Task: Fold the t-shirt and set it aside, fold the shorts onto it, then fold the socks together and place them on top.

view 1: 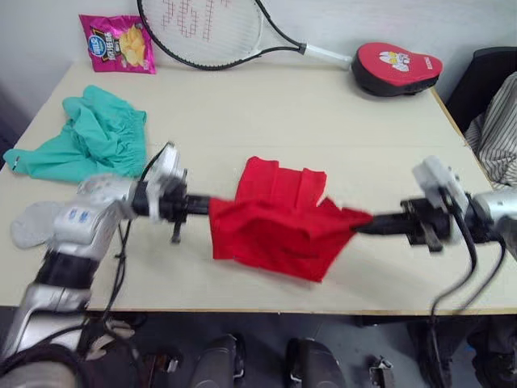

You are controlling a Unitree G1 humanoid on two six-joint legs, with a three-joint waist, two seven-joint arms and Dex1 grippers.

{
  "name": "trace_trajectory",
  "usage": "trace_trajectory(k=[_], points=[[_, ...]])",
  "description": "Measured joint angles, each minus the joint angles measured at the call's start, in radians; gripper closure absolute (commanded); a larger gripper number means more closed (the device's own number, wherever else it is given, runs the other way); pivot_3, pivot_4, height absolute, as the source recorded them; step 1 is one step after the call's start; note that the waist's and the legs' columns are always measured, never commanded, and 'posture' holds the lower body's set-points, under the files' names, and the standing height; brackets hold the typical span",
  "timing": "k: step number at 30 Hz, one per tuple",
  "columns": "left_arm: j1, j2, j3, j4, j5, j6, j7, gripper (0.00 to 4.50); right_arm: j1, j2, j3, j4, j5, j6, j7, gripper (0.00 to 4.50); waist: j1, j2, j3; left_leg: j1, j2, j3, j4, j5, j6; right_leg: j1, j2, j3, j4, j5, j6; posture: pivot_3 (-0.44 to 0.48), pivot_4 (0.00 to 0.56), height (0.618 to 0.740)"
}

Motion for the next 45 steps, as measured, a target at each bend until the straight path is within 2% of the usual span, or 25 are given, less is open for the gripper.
trace_trajectory(k=[4, 6, 11, 16, 22, 25, 31, 38, 39, 42, 45], points=[[-0.191, -0.139, -0.005, 0.363, 0.087, -0.040, 0.015, 4.50, -0.184, 0.165, 0.077, 0.299, -0.178, -0.139, -0.030, 4.47, -0.002, -0.002, 0.001, -0.016, 0.001, 0.002, 0.010, 0.002, 0.002, -0.015, 0.008, -0.001, 0.008, 0.001, 0.001, 0.000, 0.150, 0.740], [-0.259, -0.189, -0.001, 0.538, 0.136, -0.094, 0.028, 4.50, -0.249, 0.234, 0.108, 0.458, -0.266, -0.236, -0.028, 4.47, -0.002, -0.003, 0.002, -0.016, 0.001, 0.002, 0.010, 0.003, 0.002, -0.016, 0.008, -0.001, 0.008, 0.001, 0.002, 0.000, 0.150, 0.740], [-0.320, -0.213, 0.046, 0.767, 0.213, -0.191, 0.088, 4.50, -0.352, 0.321, 0.103, 0.709, -0.361, -0.391, -0.023, 4.47, -0.007, -0.004, 0.003, -0.017, 0.001, 0.002, 0.010, 0.003, 0.003, -0.016, 0.008, -0.002, 0.008, 0.001, 0.002, 0.000, 0.150, 0.740], [-0.333, -0.232, 0.123, 0.827, 0.221, -0.207, 0.092, 4.50, -0.383, 0.368, 0.063, 0.757, -0.375, -0.439, 0.032, 4.47, -0.011, -0.004, 0.003, -0.017, 0.001, 0.001, 0.012, 0.003, 0.003, -0.016, 0.008, 0.000, 0.009, 0.001, 0.002, 0.000, 0.150, 0.740], [-0.338, -0.233, 0.211, 0.841, 0.217, -0.170, 0.076, 4.50, -0.383, 0.379, 0.034, 0.726, -0.356, -0.366, 0.105, 4.47, -0.019, -0.004, 0.003, -0.017, 0.001, 0.000, 0.012, 0.003, 0.003, -0.016, 0.008, 0.000, 0.010, 0.001, 0.002, 0.000, 0.150, 0.740], [-0.343, -0.242, 0.224, 0.842, 0.236, -0.180, 0.112, 4.50, -0.380, 0.397, 0.012, 0.761, -0.379, -0.400, 0.056, 4.47, -0.024, -0.004, 0.003, -0.017, 0.001, 0.000, 0.012, 0.003, 0.002, -0.015, 0.008, 0.000, 0.010, 0.001, 0.002, 0.000, 0.150, 0.740], [-0.342, -0.287, 0.223, 0.883, 0.300, -0.237, 0.227, 4.50, -0.363, 0.424, 0.005, 0.940, -0.493, -0.560, -0.119, 4.47, -0.026, -0.004, 0.003, -0.017, 0.000, 0.000, 0.012, 0.003, 0.002, -0.015, 0.008, 0.001, 0.010, 0.001, 0.002, 0.000, 0.150, 0.740], [-0.342, -0.299, 0.244, 0.901, 0.335, -0.268, 0.312, 4.50, -0.361, 0.429, -0.029, 1.028, -0.531, -0.616, -0.195, 4.47, -0.028, -0.004, 0.003, -0.016, 0.001, 0.000, 0.012, 0.003, 0.002, -0.015, 0.008, 0.001, 0.010, 0.001, 0.002, 0.000, 0.150, 0.740], [-0.342, -0.301, 0.246, 0.906, 0.337, -0.269, 0.322, 4.28, -0.361, 0.431, -0.034, 1.033, -0.533, -0.613, -0.204, 4.49, -0.028, -0.004, 0.003, -0.016, 0.001, 0.000, 0.012, 0.003, 0.002, -0.015, 0.008, 0.001, 0.010, 0.001, 0.002, 0.000, 0.150, 0.740], [-0.342, -0.306, 0.256, 0.914, 0.345, -0.273, 0.355, 3.57, -0.362, 0.439, -0.056, 1.034, -0.528, -0.589, -0.218, 3.83, -0.028, -0.004, 0.003, -0.016, 0.001, 0.000, 0.012, 0.003, 0.002, -0.015, 0.008, 0.001, 0.010, 0.001, 0.002, 0.000, 0.150, 0.740], [-0.342, -0.308, 0.279, 0.914, 0.347, -0.289, 0.391, 2.60, -0.362, 0.445, -0.095, 1.034, -0.517, -0.571, -0.253, 2.82, -0.028, -0.004, 0.003, -0.016, 0.001, 0.000, 0.012, 0.003, 0.002, -0.015, 0.008, 0.002, 0.010, 0.001, 0.002, 0.000, 0.150, 0.740]])
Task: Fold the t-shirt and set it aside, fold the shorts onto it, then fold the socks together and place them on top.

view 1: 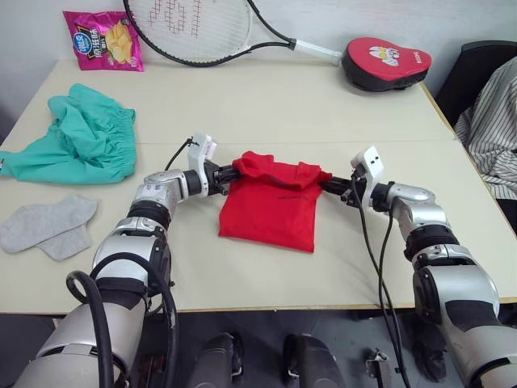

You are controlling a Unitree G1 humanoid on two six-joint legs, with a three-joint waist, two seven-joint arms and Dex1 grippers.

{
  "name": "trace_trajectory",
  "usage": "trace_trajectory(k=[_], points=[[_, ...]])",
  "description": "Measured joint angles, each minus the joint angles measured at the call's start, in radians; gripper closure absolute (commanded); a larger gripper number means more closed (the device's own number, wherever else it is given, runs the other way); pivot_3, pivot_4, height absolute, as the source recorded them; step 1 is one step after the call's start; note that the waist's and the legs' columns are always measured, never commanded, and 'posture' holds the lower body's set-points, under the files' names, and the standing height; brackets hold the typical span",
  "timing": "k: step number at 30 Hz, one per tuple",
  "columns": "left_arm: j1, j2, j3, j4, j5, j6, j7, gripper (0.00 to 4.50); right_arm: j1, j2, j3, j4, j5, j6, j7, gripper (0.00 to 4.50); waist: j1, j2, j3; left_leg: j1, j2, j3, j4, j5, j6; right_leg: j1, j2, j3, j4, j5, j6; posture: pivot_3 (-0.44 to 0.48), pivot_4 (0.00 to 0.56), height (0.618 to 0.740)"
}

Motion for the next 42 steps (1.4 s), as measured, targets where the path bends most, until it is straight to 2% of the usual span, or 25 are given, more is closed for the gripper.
trace_trajectory(k=[1, 6, 8, 9, 11, 14, 17, 20, 23, 27, 31, 35, 38, 42], points=[[0.001, 0.000, 0.008, 0.000, 0.000, -0.010, 0.019, 2.38, 0.000, 0.003, -0.021, 0.000, 0.010, 0.013, -0.017, 2.60, 0.000, 0.000, 0.000, 0.000, 0.000, 0.000, 0.000, 0.000, 0.000, 0.000, 0.000, 0.000, 0.000, 0.000, 0.000, 0.000, 0.150, 0.740], [0.008, 0.000, 0.025, 0.000, 0.008, -0.043, 0.084, 0.74, 0.000, 0.016, -0.099, 0.000, 0.044, 0.050, -0.105, 0.76, 0.000, 0.000, 0.000, 0.000, 0.000, 0.000, 0.000, 0.000, 0.000, 0.000, 0.000, 0.001, 0.000, 0.000, 0.000, 0.000, 0.150, 0.740], [0.013, 0.000, 0.040, 0.000, 0.010, -0.068, 0.147, 0.10, 0.000, 0.019, -0.136, -0.001, 0.062, 0.052, -0.159, 0.06, 0.000, 0.000, 0.000, 0.000, 0.000, 0.000, 0.000, 0.000, 0.000, 0.000, 0.000, 0.001, 0.000, 0.000, 0.000, 0.000, 0.150, 0.740], [0.013, 0.003, 0.047, 0.000, 0.011, -0.083, 0.182, 0.09, 0.001, 0.018, -0.144, -0.006, 0.065, 0.053, -0.179, 0.02, 0.000, 0.000, 0.000, 0.000, 0.000, 0.000, 0.000, 0.000, 0.000, 0.000, -0.001, 0.001, 0.000, 0.000, 0.000, 0.000, 0.150, 0.740], [0.013, 0.009, 0.058, 0.000, 0.011, -0.108, 0.227, 0.09, 0.011, 0.018, -0.157, -0.025, 0.066, 0.055, -0.200, 0.02, 0.000, 0.000, 0.000, 0.000, 0.000, 0.000, 0.000, 0.000, 0.000, 0.000, -0.001, 0.001, 0.000, 0.000, 0.000, 0.000, 0.150, 0.740], [0.035, 0.034, 0.061, -0.007, 0.017, -0.156, 0.226, 0.09, 0.063, 0.013, -0.158, -0.100, 0.066, 0.048, -0.192, 0.02, 0.000, 0.000, 0.000, 0.000, 0.000, 0.000, -0.001, 0.000, 0.000, 0.000, 0.000, 0.001, 0.000, 0.000, 0.000, 0.000, 0.150, 0.740], [0.086, 0.066, 0.050, -0.037, 0.025, -0.220, 0.142, 0.04, 0.151, -0.004, -0.158, -0.231, 0.082, 0.038, -0.131, 0.01, 0.000, 0.000, 0.000, 0.000, 0.000, 0.001, -0.001, 0.000, 0.000, 0.000, 0.000, 0.001, 0.000, 0.000, 0.000, 0.000, 0.150, 0.740], [0.141, 0.102, 0.036, -0.100, 0.025, -0.297, -0.019, 0.04, 0.262, -0.029, -0.131, -0.457, 0.108, 0.031, -0.024, 0.01, 0.001, 0.000, 0.000, 0.000, 0.000, 0.001, -0.001, 0.000, 0.000, 0.000, 0.000, 0.000, 0.000, 0.000, 0.000, 0.000, 0.150, 0.740], [0.216, 0.131, 0.010, -0.231, 0.020, -0.381, -0.177, 0.04, 0.377, -0.055, -0.085, -0.699, 0.136, 0.039, 0.063, 0.01, 0.002, 0.000, 0.000, 0.001, 0.000, 0.001, -0.001, -0.001, -0.001, 0.000, 0.000, 0.001, 0.000, 0.000, 0.000, 0.000, 0.150, 0.740], [0.459, 0.190, -0.048, -0.616, -0.054, -0.441, -0.437, 0.04, 0.608, -0.093, 0.039, -1.105, 0.144, 0.053, 0.131, 0.01, 0.001, 0.001, -0.001, 0.003, 0.002, 0.001, -0.002, -0.003, -0.004, 0.001, -0.002, 0.005, -0.002, 0.000, 0.000, 0.000, 0.150, 0.740], [0.601, 0.207, -0.104, -0.821, -0.069, -0.460, -0.502, 0.04, 0.703, -0.077, 0.130, -1.238, 0.056, 0.010, 0.069, 0.01, 0.003, 0.000, -0.001, 0.005, 0.001, 0.001, -0.001, -0.002, -0.003, 0.001, -0.007, 0.005, -0.001, 0.000, -0.001, 0.000, 0.150, 0.740], [0.652, 0.189, -0.148, -0.862, -0.015, -0.534, -0.432, 0.04, 0.735, -0.042, 0.224, -1.234, -0.099, -0.105, -0.037, 0.01, 0.011, 0.000, -0.001, 0.005, -0.001, 0.000, -0.001, -0.004, -0.006, 0.001, -0.011, 0.003, 0.000, 0.000, -0.001, 0.000, 0.150, 0.740], [0.647, 0.178, -0.183, -0.856, 0.049, -0.601, -0.371, 0.00, 0.719, -0.044, 0.261, -1.160, -0.207, -0.212, -0.095, 0.61, 0.019, -0.001, -0.002, 0.005, -0.002, 0.001, -0.001, -0.003, -0.003, 0.001, -0.011, 0.003, 0.000, 0.001, -0.001, 0.000, 0.150, 0.740], [0.605, 0.150, -0.225, -0.789, 0.130, -0.658, -0.274, 0.00, 0.676, -0.043, 0.292, -1.076, -0.299, -0.325, -0.172, 1.99, 0.023, -0.001, -0.002, 0.005, -0.002, 0.001, -0.001, -0.001, 0.000, 0.001, -0.011, 0.002, 0.005, 0.001, -0.001, 0.000, 0.150, 0.740]])
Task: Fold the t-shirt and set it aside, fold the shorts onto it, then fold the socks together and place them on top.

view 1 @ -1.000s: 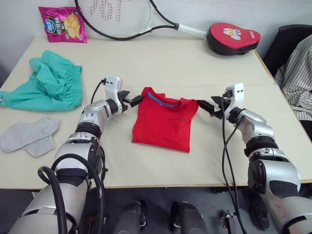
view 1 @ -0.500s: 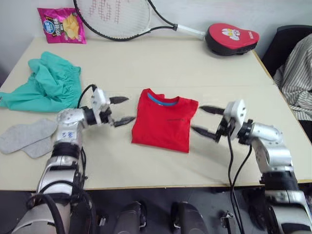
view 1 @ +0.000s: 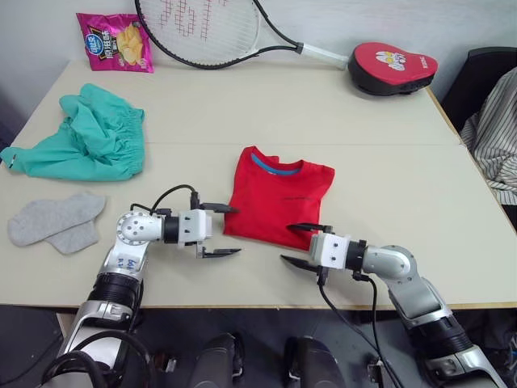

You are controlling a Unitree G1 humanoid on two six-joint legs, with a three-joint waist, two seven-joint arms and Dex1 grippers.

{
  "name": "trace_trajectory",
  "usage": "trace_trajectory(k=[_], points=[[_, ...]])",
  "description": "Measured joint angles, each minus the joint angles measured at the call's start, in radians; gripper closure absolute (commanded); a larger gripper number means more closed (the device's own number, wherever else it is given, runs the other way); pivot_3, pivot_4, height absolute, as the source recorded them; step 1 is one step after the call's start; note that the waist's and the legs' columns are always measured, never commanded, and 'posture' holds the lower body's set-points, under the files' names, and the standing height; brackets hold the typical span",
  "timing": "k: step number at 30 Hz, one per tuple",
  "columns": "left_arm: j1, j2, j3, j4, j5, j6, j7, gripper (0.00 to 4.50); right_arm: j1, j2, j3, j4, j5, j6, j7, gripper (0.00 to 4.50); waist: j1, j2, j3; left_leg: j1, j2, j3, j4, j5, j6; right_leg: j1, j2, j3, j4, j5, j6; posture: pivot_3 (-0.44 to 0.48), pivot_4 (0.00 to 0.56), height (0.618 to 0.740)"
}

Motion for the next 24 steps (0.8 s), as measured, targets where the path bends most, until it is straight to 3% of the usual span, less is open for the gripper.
trace_trajectory(k=[3, 7, 14, 16, 24], points=[[-0.046, -0.007, -0.031, 0.055, 0.054, -0.047, 0.065, 0.61, -0.024, 0.000, 0.004, 0.054, -0.052, -0.048, -0.057, 3.06, 0.004, 0.000, 0.000, 0.000, 0.000, 0.000, 0.001, 0.000, 0.001, 0.001, 0.000, 0.000, 0.001, 0.000, 0.000, 0.000, 0.150, 0.740], [-0.081, -0.003, -0.065, 0.126, 0.095, -0.132, 0.110, 1.83, -0.030, -0.006, 0.004, 0.102, -0.074, -0.086, -0.086, 4.47, 0.004, 0.000, -0.001, 0.001, 0.000, 0.000, 0.001, 0.001, 0.001, 0.001, 0.000, 0.000, 0.001, 0.000, 0.000, 0.000, 0.150, 0.740], [-0.083, 0.004, -0.087, 0.167, 0.085, -0.194, 0.113, 4.04, -0.046, -0.007, 0.014, 0.133, -0.079, -0.111, -0.094, 4.50, 0.002, 0.000, -0.002, 0.001, 0.000, -0.001, 0.002, 0.001, 0.001, 0.002, -0.001, 0.000, 0.002, 0.000, 0.000, 0.000, 0.150, 0.740], [-0.079, 0.011, -0.085, 0.160, 0.070, -0.195, 0.107, 4.48, -0.049, -0.007, 0.019, 0.136, -0.079, -0.120, -0.094, 4.50, 0.001, 0.000, -0.002, 0.001, 0.000, -0.001, 0.002, 0.001, 0.001, 0.001, -0.001, 0.000, 0.002, 0.000, 0.000, 0.000, 0.150, 0.740], [0.115, 0.094, -0.075, -0.094, -0.038, -0.119, 0.072, 4.48, -0.050, -0.022, 0.040, 0.162, -0.036, -0.201, -0.049, 4.50, -0.023, 0.001, -0.002, 0.001, 0.001, -0.001, 0.000, 0.001, 0.001, 0.001, -0.001, -0.001, 0.001, 0.000, 0.000, 0.000, 0.150, 0.740]])
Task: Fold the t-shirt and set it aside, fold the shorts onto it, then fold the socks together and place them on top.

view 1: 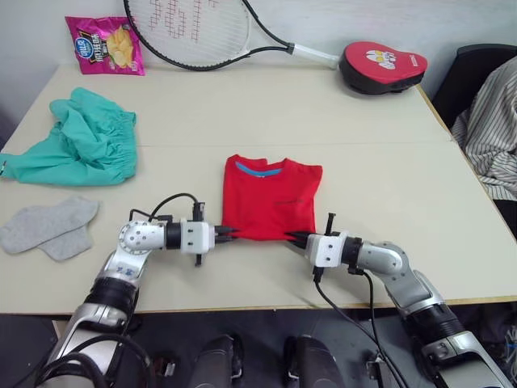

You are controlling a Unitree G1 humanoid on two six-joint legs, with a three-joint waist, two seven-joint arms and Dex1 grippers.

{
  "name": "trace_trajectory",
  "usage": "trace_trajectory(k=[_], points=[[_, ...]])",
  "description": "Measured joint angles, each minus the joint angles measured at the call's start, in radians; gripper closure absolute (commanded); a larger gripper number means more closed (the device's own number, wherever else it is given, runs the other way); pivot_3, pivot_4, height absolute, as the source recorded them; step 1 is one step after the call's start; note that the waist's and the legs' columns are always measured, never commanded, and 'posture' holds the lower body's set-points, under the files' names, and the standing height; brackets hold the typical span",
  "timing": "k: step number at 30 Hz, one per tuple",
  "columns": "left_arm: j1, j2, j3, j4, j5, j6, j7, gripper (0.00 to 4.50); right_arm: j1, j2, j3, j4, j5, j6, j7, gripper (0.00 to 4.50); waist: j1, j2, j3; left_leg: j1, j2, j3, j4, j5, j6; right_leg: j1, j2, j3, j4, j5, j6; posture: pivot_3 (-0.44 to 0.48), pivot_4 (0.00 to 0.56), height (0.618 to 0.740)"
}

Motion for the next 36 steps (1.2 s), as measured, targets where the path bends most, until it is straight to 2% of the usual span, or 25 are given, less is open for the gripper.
trace_trajectory(k=[8, 10, 15, 18, 22, 24, 27, 28, 30, 32, 34, 36], points=[[0.293, 0.122, 0.020, -0.372, -0.068, 0.162, 0.001, 4.48, 0.178, -0.053, 0.013, -0.235, 0.132, 0.085, 0.114, 4.50, 0.003, 0.000, 0.000, 0.000, 0.000, -0.001, -0.001, -0.001, 0.000, 0.000, -0.002, 0.002, -0.003, 0.000, 0.000, 0.000, 0.150, 0.740], [0.358, 0.146, 0.032, -0.440, -0.072, 0.189, 0.014, 4.48, 0.224, -0.060, 0.014, -0.299, 0.138, 0.124, 0.118, 4.50, 0.005, 0.000, 0.000, 0.000, 0.000, -0.002, -0.002, -0.005, -0.005, 0.000, -0.002, 0.002, -0.007, 0.000, 0.000, 0.000, 0.150, 0.740], [0.417, 0.152, 0.049, -0.514, -0.072, 0.252, 0.053, 4.48, 0.268, -0.060, 0.014, -0.347, 0.136, 0.171, 0.110, 4.50, 0.010, 0.000, 0.000, 0.000, 0.000, -0.001, -0.002, -0.005, -0.006, 0.000, -0.001, 0.002, -0.007, 0.000, 0.000, 0.000, 0.150, 0.740], [0.439, 0.151, 0.061, -0.549, -0.099, 0.302, 0.062, 3.71, 0.278, -0.053, 0.010, -0.353, 0.173, 0.215, 0.111, 3.73, 0.010, 0.000, 0.000, 0.000, 0.000, -0.001, -0.002, -0.005, -0.007, 0.000, -0.001, 0.002, -0.007, 0.000, 0.000, 0.000, 0.150, 0.740], [0.449, 0.152, 0.089, -0.571, -0.124, 0.342, 0.064, 2.45, 0.277, -0.063, 0.000, -0.361, 0.230, 0.251, 0.146, 2.31, 0.010, 0.000, 0.000, 0.000, 0.000, -0.001, -0.002, -0.005, -0.006, 0.000, -0.001, 0.002, -0.007, 0.000, 0.000, 0.000, 0.150, 0.740], [0.471, 0.158, 0.112, -0.577, -0.168, 0.382, 0.055, 2.44, 0.302, -0.105, 0.000, -0.438, 0.376, 0.348, 0.221, 1.69, 0.010, 0.001, 0.001, 0.000, 0.000, -0.002, -0.002, -0.005, -0.005, 0.000, -0.001, 0.002, -0.008, 0.000, 0.000, 0.000, 0.150, 0.740], [0.499, 0.189, 0.180, -0.586, -0.283, 0.483, 0.031, 2.44, 0.318, -0.155, -0.033, -0.552, 0.577, 0.506, 0.288, 1.69, 0.010, 0.001, 0.001, 0.000, 0.001, -0.003, -0.001, -0.005, -0.003, 0.001, -0.001, 0.001, -0.008, 0.000, 0.000, 0.000, 0.150, 0.740], [0.500, 0.198, 0.207, -0.604, -0.344, 0.542, 0.026, 2.44, 0.294, -0.155, -0.054, -0.565, 0.631, 0.563, 0.281, 1.99, 0.008, 0.001, 0.001, 0.000, 0.001, -0.003, -0.001, -0.006, -0.006, 0.001, -0.001, 0.002, -0.008, 0.000, 0.000, 0.000, 0.150, 0.740], [0.467, 0.210, 0.246, -0.635, -0.445, 0.650, 0.023, 2.83, 0.215, -0.148, -0.094, -0.568, 0.710, 0.661, 0.257, 2.43, 0.007, 0.001, 0.001, 0.000, 0.001, -0.003, -0.001, -0.006, -0.006, 0.001, -0.002, 0.002, -0.008, 0.000, -0.001, 0.000, 0.150, 0.740], [0.412, 0.191, 0.257, -0.647, -0.482, 0.712, 0.040, 3.32, 0.146, -0.116, -0.102, -0.562, 0.718, 0.694, 0.245, 3.12, 0.011, 0.001, 0.000, 0.001, 0.001, -0.004, -0.001, -0.005, -0.006, 0.000, -0.001, 0.002, -0.008, 0.000, -0.001, 0.000, 0.150, 0.740], [0.351, 0.142, 0.229, -0.639, -0.469, 0.743, 0.069, 3.92, 0.094, -0.058, -0.068, -0.513, 0.675, 0.685, 0.237, 3.76, 0.021, 0.001, 0.000, 0.000, 0.001, -0.003, -0.002, -0.005, -0.007, 0.000, 0.000, 0.001, -0.008, 0.000, -0.001, 0.000, 0.150, 0.740], [0.307, 0.093, 0.156, -0.613, -0.410, 0.750, 0.087, 4.50, 0.060, 0.017, -0.010, -0.431, 0.605, 0.672, 0.218, 4.40, 0.028, 0.001, 0.000, -0.001, 0.000, -0.001, -0.002, -0.003, -0.002, 0.000, 0.001, 0.001, -0.006, 0.000, -0.001, 0.000, 0.150, 0.740]])
